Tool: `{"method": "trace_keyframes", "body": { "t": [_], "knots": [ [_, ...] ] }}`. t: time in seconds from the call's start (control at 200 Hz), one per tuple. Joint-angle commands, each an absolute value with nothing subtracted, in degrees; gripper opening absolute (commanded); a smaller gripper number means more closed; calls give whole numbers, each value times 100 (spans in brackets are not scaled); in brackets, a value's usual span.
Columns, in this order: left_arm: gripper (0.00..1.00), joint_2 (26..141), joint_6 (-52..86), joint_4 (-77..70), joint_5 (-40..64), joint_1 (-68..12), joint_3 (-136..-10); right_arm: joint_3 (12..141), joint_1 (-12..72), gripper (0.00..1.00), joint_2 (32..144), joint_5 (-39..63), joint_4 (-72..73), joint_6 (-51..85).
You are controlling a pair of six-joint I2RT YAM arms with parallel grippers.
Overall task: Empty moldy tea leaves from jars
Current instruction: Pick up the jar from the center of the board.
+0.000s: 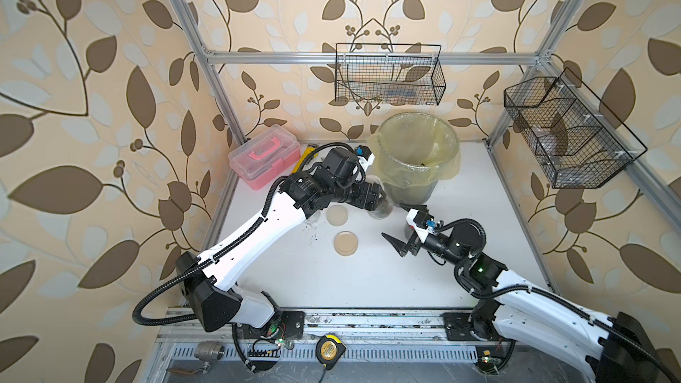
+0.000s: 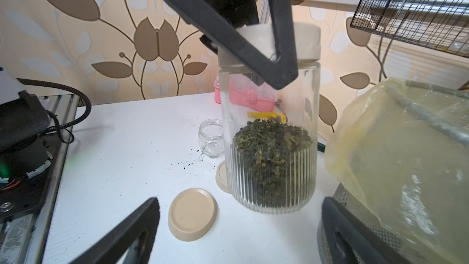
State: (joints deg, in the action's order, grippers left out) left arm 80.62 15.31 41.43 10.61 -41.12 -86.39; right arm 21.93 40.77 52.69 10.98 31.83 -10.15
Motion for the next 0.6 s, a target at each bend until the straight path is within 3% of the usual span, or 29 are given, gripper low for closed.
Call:
{"method": "trace_keyframes", "body": {
  "t": [0.0, 0.595],
  "knots": [
    [50, 7656, 1632, 3725, 1461, -4011, -8990, 2116, 4083, 100, 5632, 1227, 4575, -1103],
    [48, 7703, 2294, 2932, 2532, -3617, -8860, 2385, 3786, 99, 7242, 1581, 6512, -466]
  ]
}}
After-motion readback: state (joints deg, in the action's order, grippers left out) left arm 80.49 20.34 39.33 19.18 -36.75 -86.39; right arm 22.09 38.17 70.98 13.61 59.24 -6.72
